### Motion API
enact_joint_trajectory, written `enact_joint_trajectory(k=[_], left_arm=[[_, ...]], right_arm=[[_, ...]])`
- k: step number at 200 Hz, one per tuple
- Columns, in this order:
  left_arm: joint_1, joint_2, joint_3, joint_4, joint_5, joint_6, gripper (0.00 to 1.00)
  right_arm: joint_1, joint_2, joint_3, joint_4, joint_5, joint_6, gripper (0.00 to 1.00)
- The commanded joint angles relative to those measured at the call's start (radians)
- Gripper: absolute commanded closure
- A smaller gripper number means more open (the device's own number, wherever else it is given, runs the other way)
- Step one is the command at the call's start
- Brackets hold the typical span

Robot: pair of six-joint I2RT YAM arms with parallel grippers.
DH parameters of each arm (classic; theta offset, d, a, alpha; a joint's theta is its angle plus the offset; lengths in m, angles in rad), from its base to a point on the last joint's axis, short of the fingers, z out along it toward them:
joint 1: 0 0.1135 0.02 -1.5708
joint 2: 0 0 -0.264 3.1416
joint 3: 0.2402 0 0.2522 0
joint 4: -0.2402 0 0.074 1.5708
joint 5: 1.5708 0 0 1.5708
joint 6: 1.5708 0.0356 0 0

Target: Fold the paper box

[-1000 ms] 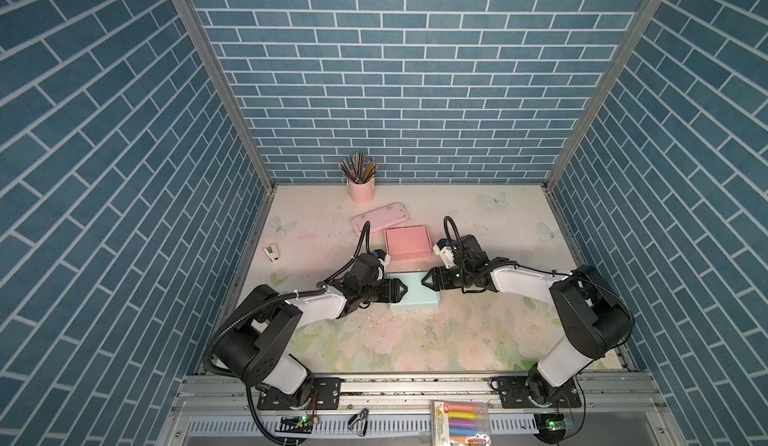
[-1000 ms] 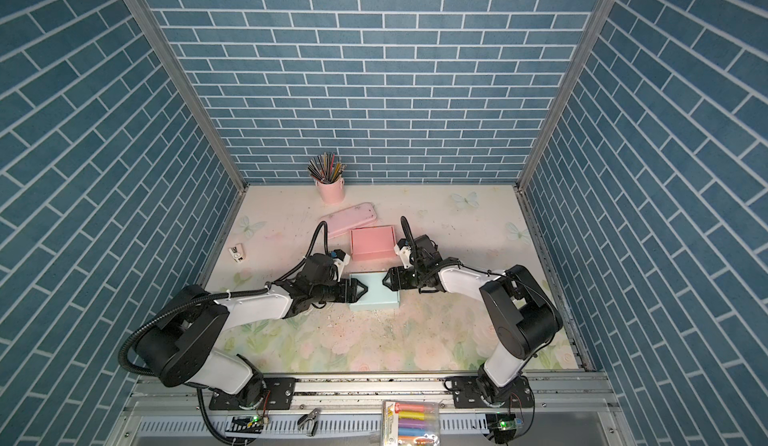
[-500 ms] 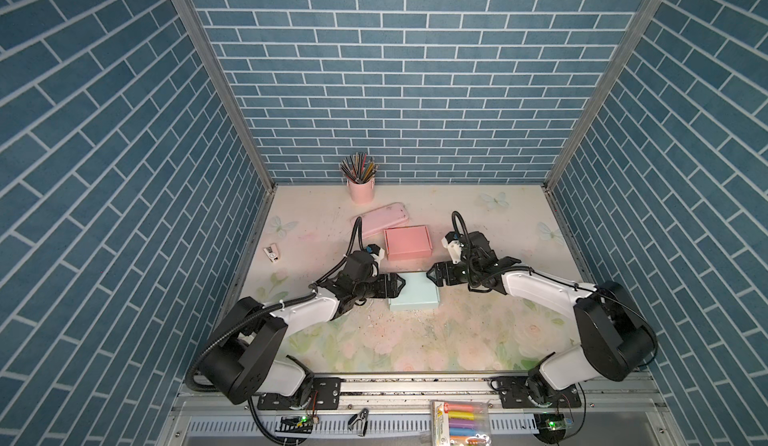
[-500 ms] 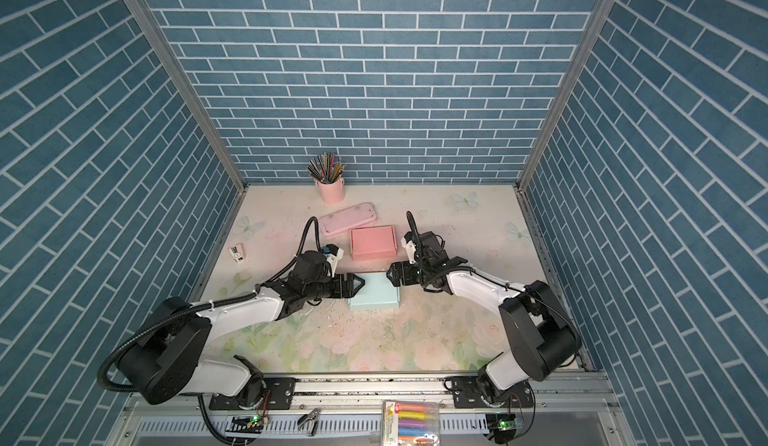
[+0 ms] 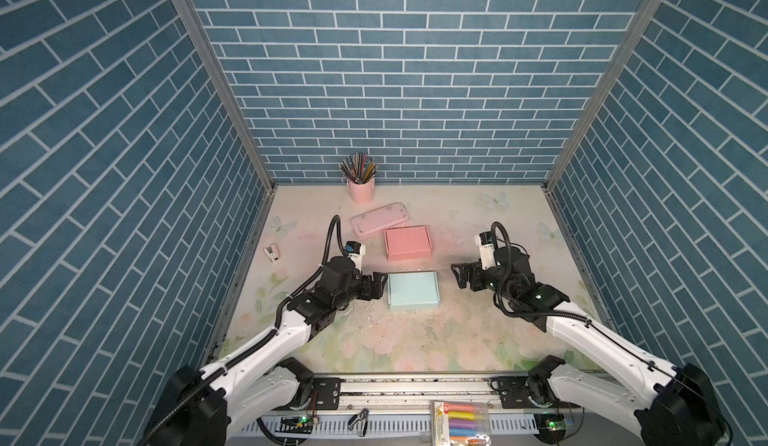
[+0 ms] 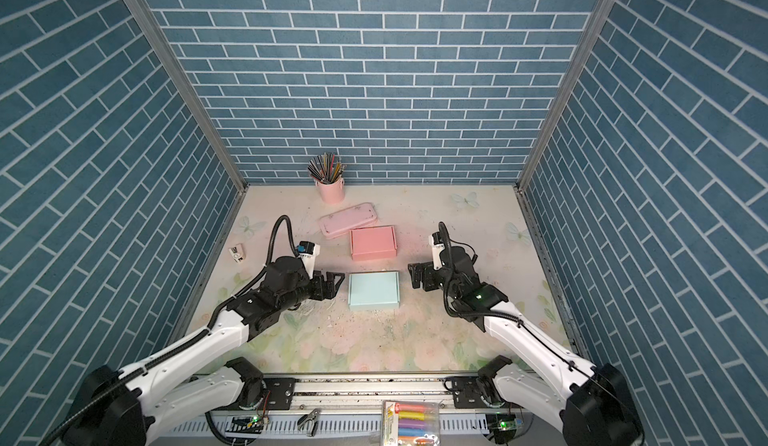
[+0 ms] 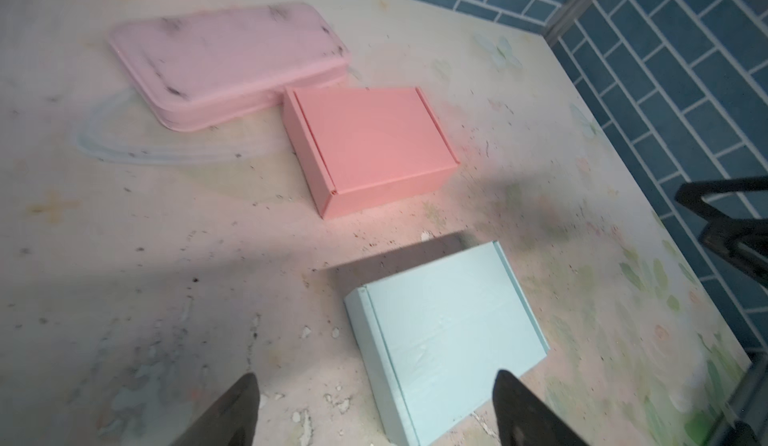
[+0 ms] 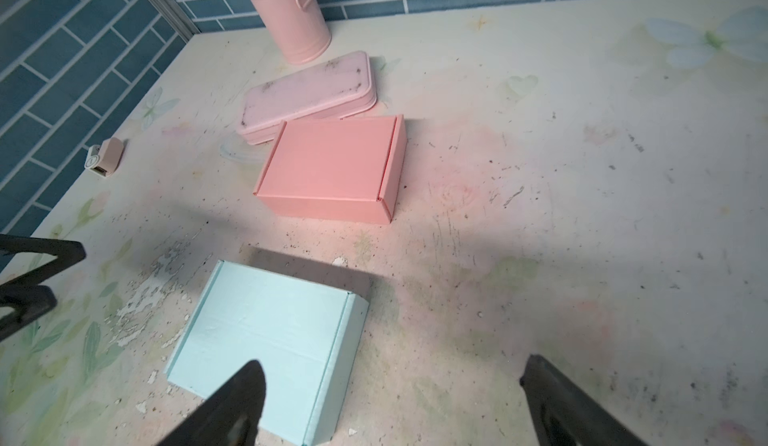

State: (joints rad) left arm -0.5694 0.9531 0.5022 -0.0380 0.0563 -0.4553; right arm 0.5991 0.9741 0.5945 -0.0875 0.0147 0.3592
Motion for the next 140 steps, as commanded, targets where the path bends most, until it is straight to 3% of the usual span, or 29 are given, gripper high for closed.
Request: enact_joint_trajectory(k=[1,31,58,88,110,127,140], left_arm=[[0.005,-0.093,-0.033,-0.061,-0.184,-0.012,0.12],[0.008,-0.209,-0.039,-0.133,-0.292,-0.043,0.12],[0.011,-0.281,-0.044,-0.265,-0.568,-0.108,0.12],[0.011,-0.355,-0.049,-0.296,-0.701,-0.099,0.12],[0.018,-0.397,-0.064,-0.271,-0.766,-0.047,0.12],[0.033,-0.4,-0.063,-0.22,-0.8,0.036,0.12],[0.035,-0.396,-0.069,-0.167,-0.817,0.12,0.12]], right_arm=[[-0.01,-0.064,-0.046,0.032,0.041,-0.037,0.03],[-0.019,-0.156,-0.093,0.037,0.11,-0.051,0.03],[-0.043,-0.284,-0.136,0.03,0.169,-0.088,0.03],[-0.062,-0.464,-0.229,0.039,0.385,-0.101,0.02],[-0.079,-0.578,-0.315,0.067,0.541,-0.147,0.02],[-0.096,-0.63,-0.363,0.107,0.505,-0.204,0.02],[-0.096,-0.645,-0.381,0.118,0.567,-0.215,0.02]])
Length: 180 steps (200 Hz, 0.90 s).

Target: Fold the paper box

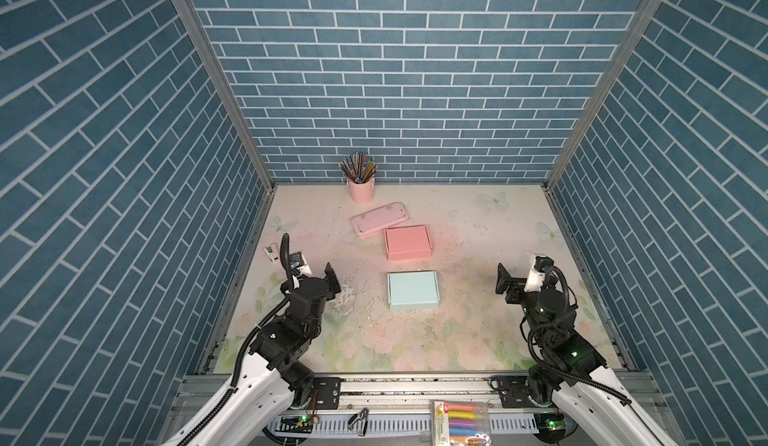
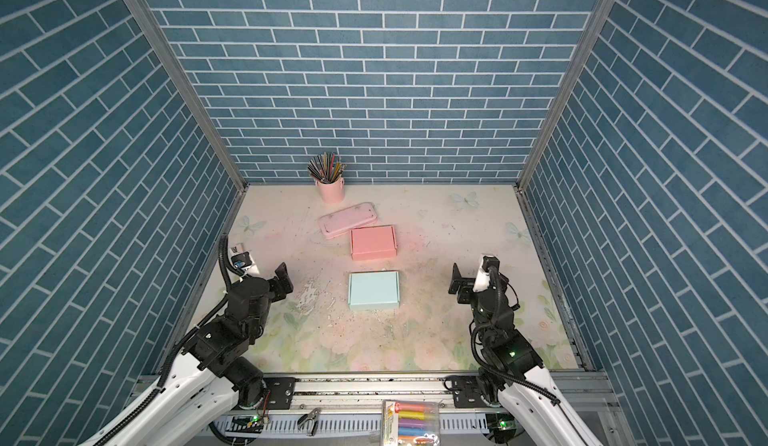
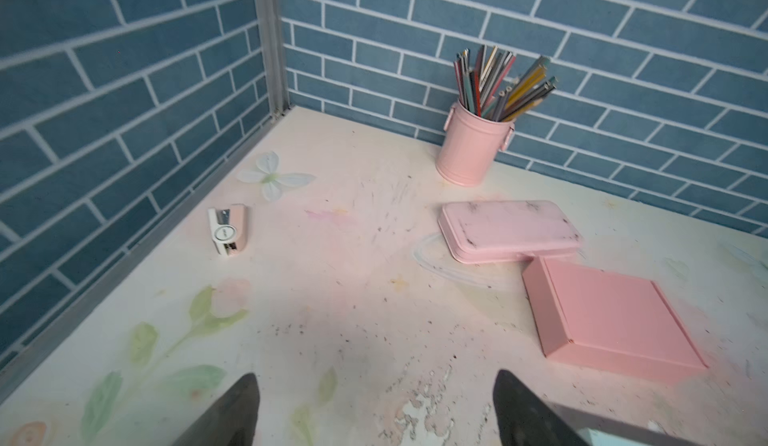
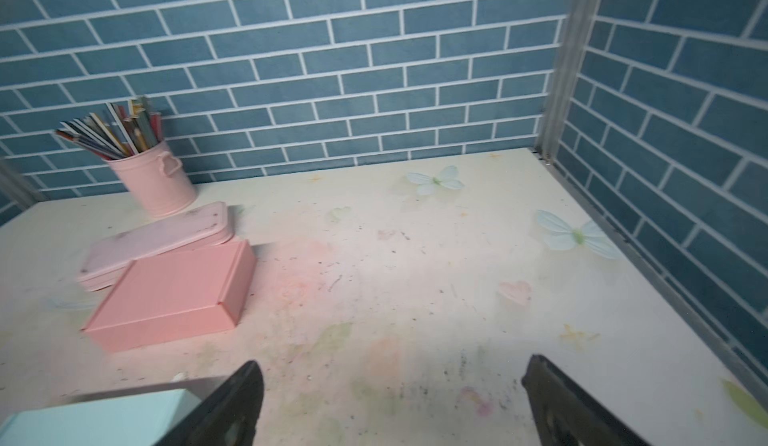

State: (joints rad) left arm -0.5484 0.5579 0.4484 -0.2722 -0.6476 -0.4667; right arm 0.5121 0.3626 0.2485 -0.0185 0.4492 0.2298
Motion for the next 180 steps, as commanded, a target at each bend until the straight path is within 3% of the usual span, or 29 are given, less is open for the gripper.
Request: enact_joint_trajectory(k=[1,11,25,37,102,150,180], left_arm=[[0.014,0.0,-0.015,0.071,-0.116,0.137,0.12],[0.014,0.005,-0.023,0.106,-0.137,0.196,0.12],[0.016,0.012,-0.045,0.149,-0.166,0.275,0.12],[0.021,0.021,-0.069,0.179,-0.191,0.322,0.12],[0.055,0.062,-0.219,0.345,-0.203,0.302,0.12],[0.057,0.061,-0.344,0.504,-0.199,0.28,0.12],[0.076,0.102,-0.359,0.617,-0.16,0.342,0.12]], right_arm=[[-0.01,-0.034,-0.036,0.049,0.139,-0.087,0.02],[-0.013,-0.042,-0.048,0.051,0.163,-0.12,0.02],[-0.018,-0.061,-0.069,0.071,0.096,-0.219,0.02],[-0.019,-0.071,-0.084,0.083,0.081,-0.232,0.02],[-0.116,0.009,-0.14,0.164,0.051,-0.172,0.02],[-0.285,-0.009,-0.222,0.237,-0.112,-0.114,0.02],[-0.36,0.005,-0.235,0.278,-0.161,-0.115,0.02]])
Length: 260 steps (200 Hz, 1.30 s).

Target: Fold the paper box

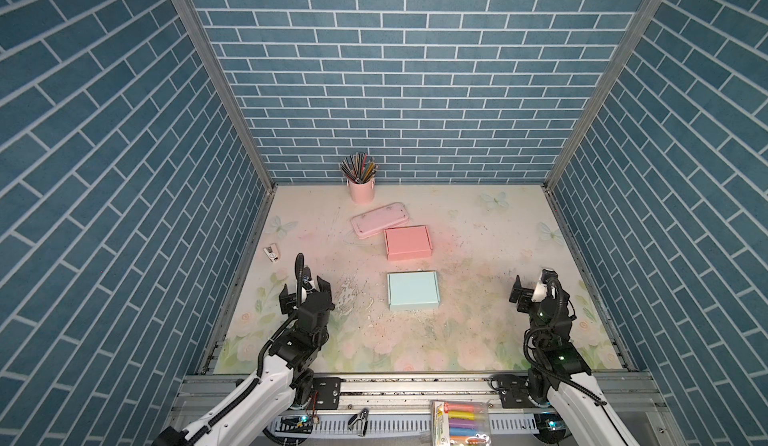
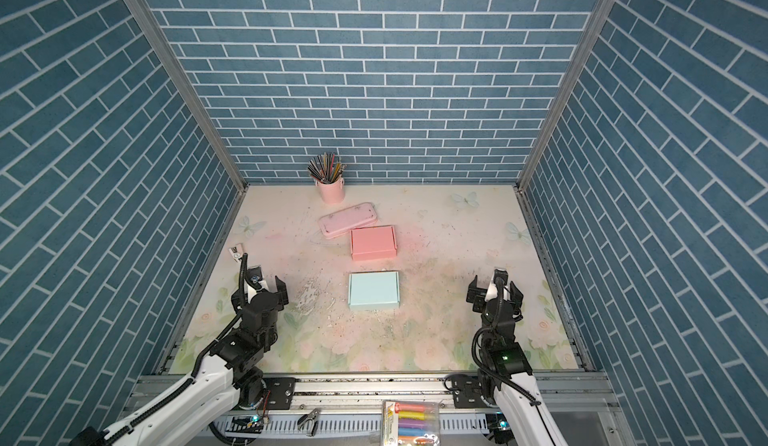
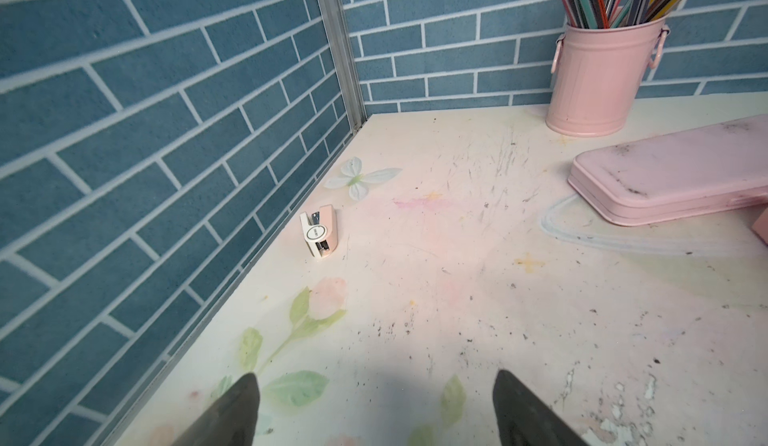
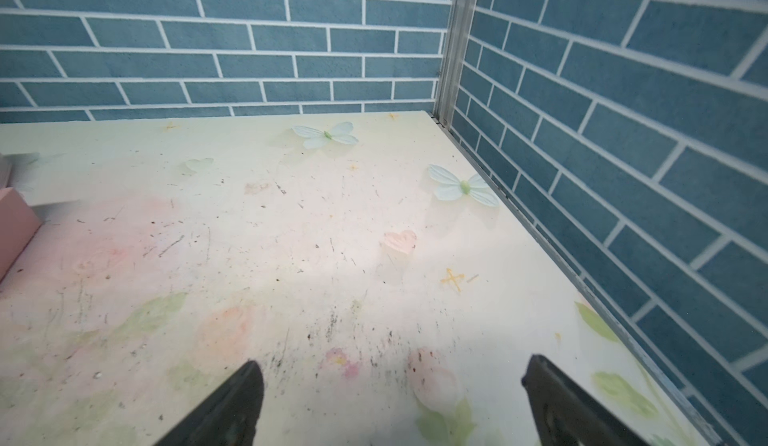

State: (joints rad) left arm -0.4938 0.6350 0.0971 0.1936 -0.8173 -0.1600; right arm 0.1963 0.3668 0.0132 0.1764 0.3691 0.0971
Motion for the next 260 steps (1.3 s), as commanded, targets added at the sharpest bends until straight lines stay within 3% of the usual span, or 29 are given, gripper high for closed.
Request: enact_joint_trajectory(k=[1,44,98,151,222,260], left_arm=[[0.023,0.028,-0.007,0.151,0.013,0.035,0.12],[0.116,0.149,0.004,0.29,0.155,0.071,0.12],[0.244,0.297,0.029,0.439,0.3,0.077,0.12],[0.287,0.428,0.07,0.534,0.301,0.081,0.12],[0.302,0.68,0.185,0.687,0.26,0.132,0.12],[0.309,0.748,0.211,0.756,0.28,0.158,0.12]], right_arm=[[-0.047,0.003,0.001,0.083,-0.083,0.018,0.02],[-0.086,0.16,0.0,0.248,-0.095,0.008,0.02],[-0.162,0.404,0.06,0.372,-0.213,0.007,0.02],[-0.235,0.543,0.061,0.559,-0.258,0.021,0.02],[-0.255,0.761,0.077,0.843,-0.274,0.025,0.02],[-0.27,0.862,0.11,0.924,-0.292,0.029,0.02]])
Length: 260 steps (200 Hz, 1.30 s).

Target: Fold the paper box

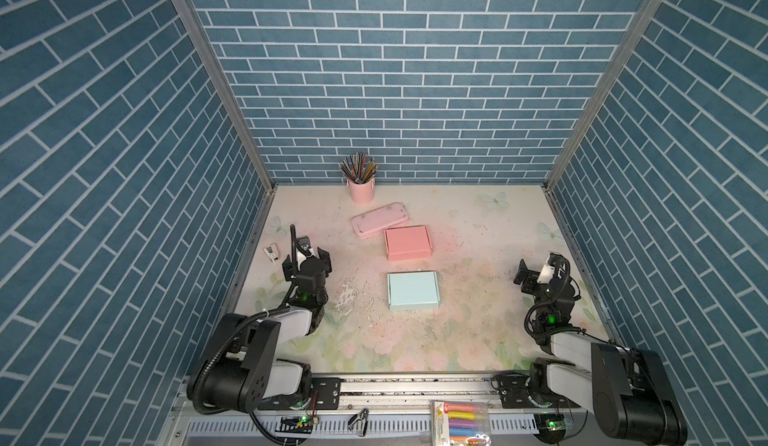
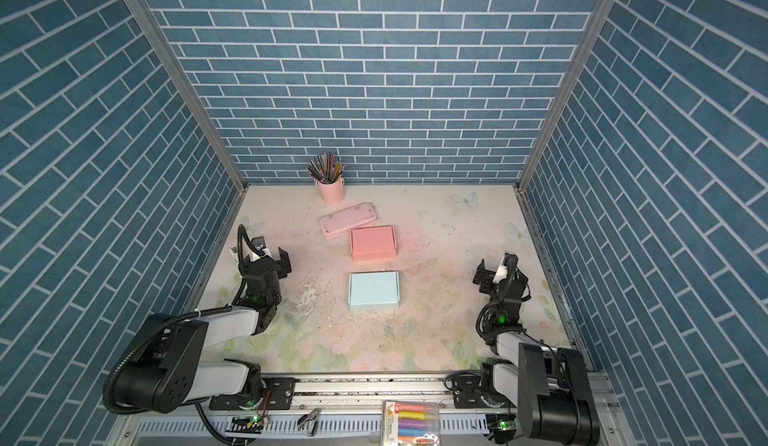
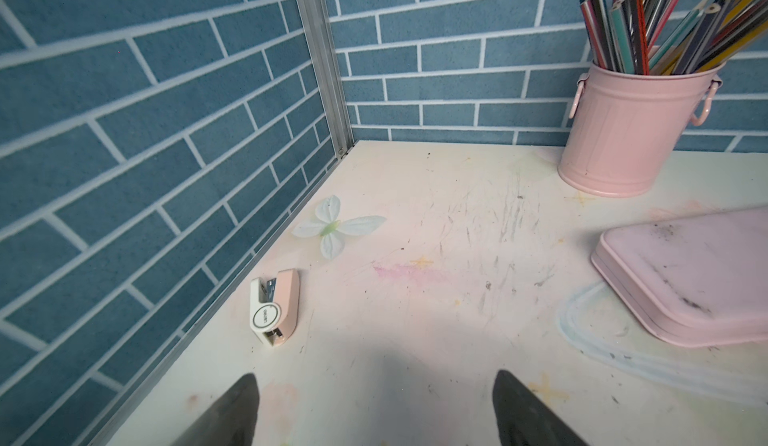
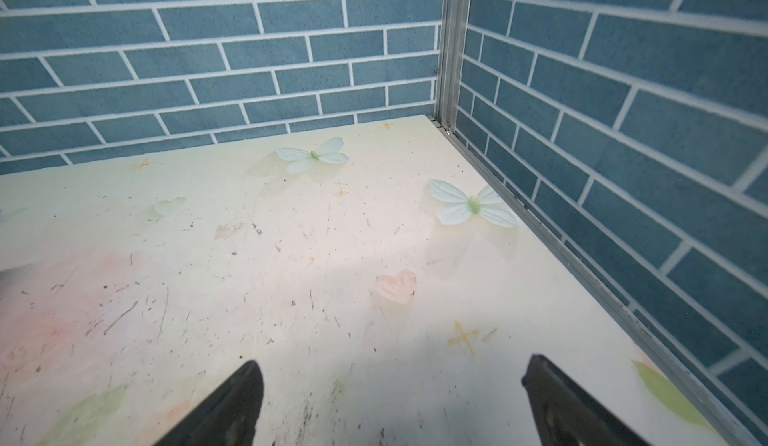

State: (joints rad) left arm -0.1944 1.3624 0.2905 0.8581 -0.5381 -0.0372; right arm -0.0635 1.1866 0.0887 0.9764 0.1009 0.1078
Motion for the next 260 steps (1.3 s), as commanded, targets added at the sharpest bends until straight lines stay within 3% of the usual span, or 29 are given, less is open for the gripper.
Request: enact_joint_trajectory(k=[1,51,93,151,188,204,214,260], left_arm=[[0.01,0.021,0.019,0.092,0.002,0.036,0.12],[0.055,0.099,0.012,0.206,0.063,0.003,0.12],[0.06,0.121,0.03,0.191,0.088,0.005,0.12],[0.072,0.119,0.021,0.204,0.148,0.012,0.12],[0.086,0.121,-0.012,0.259,0.217,0.019,0.12],[0.092,0.164,-0.062,0.401,0.2,0.018,0.12],[0.093,0.141,-0.046,0.321,0.21,0.006,0.12],[0.096,0.15,-0.049,0.344,0.21,0.008,0.12]], right_arm=[[-0.012,0.044,0.036,0.126,-0.025,0.018,0.02],[-0.036,0.178,0.046,0.255,-0.063,0.036,0.02],[-0.038,0.233,0.078,0.247,-0.12,0.015,0.02],[-0.038,0.329,0.06,0.388,-0.144,-0.002,0.01],[-0.02,0.329,0.093,0.323,-0.105,-0.01,0.02],[-0.006,0.332,0.113,0.288,-0.081,-0.016,0.02],[-0.001,0.333,0.118,0.281,-0.072,-0.021,0.01],[0.017,0.337,0.138,0.252,-0.04,-0.028,0.02]])
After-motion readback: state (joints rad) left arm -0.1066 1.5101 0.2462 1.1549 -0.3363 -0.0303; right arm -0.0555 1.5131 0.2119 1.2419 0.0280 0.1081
